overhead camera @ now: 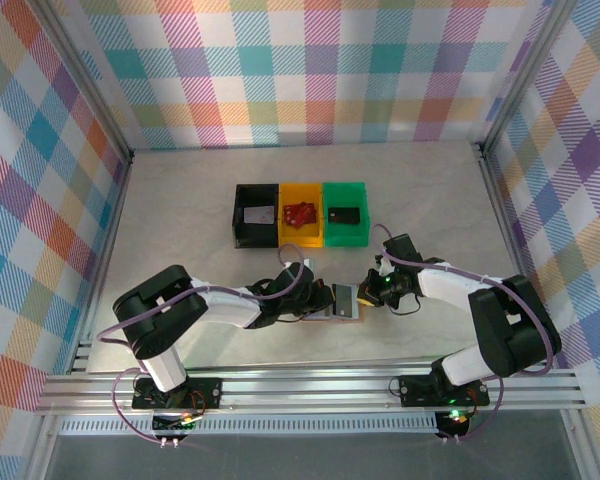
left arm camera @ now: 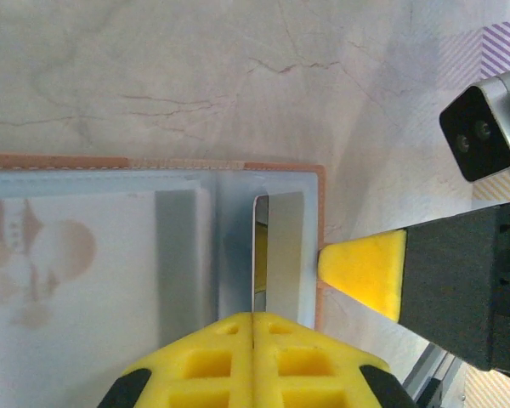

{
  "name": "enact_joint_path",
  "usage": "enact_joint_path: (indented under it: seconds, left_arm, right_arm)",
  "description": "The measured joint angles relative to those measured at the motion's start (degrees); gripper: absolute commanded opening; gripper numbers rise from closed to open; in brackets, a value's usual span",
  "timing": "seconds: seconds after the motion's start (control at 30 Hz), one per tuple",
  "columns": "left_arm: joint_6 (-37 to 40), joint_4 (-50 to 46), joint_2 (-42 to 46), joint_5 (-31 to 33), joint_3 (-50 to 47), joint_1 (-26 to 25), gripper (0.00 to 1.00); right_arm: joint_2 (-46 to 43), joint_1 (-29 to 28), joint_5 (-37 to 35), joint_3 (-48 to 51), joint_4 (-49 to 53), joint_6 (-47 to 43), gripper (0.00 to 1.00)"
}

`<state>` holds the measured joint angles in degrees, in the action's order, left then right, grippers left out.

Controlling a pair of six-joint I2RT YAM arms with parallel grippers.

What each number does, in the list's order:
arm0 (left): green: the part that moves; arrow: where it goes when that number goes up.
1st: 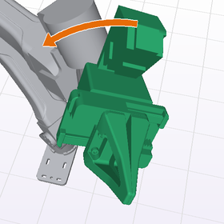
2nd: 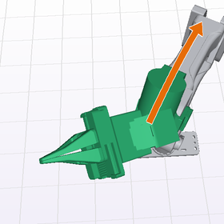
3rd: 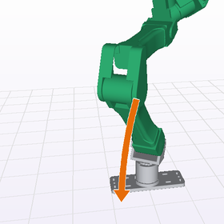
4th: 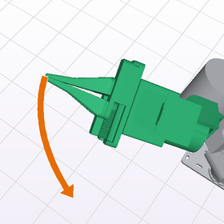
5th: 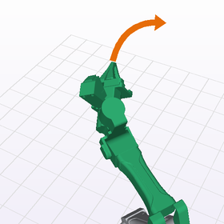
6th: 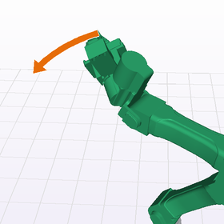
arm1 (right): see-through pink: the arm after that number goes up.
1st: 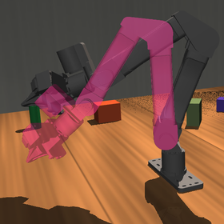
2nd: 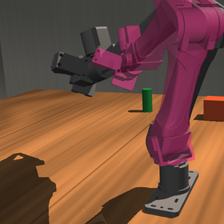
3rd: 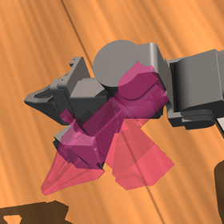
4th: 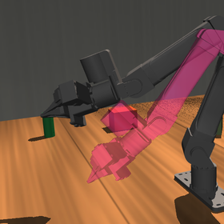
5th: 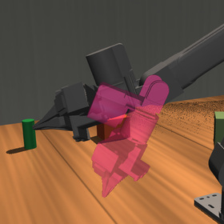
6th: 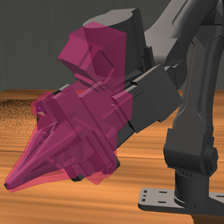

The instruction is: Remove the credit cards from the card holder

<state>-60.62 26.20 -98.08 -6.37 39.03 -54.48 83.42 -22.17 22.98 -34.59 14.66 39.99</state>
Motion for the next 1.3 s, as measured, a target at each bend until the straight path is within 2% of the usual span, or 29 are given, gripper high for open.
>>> enact_joint_path:
  seconds: [0.3,0.73,0.97,1.3]
  left_arm:
    - [0.2,-1.3,3.1,0.5,-2.6,0.7,0.0]
    - [0.2,-0.3,2.0,-0.1,-2.9,0.7,0.0]
    - [0.0,-0.1,2.0,-0.2,-2.9,0.7,0.0]
    - [-0.7,1.2,1.9,-0.4,-2.9,0.7,0.0]
  right_arm:
    - [-0.4,0.0,0.3,0.1,0.1,-0.2,0.0]
    - [-6.3,-0.8,7.0,0.1,0.4,-1.5,0.0]
    - [-2.9,-2.2,9.1,0.0,-2.0,-1.4,0.0]
    - [0.9,-2.7,8.1,0.2,-5.6,0.3,0.0]
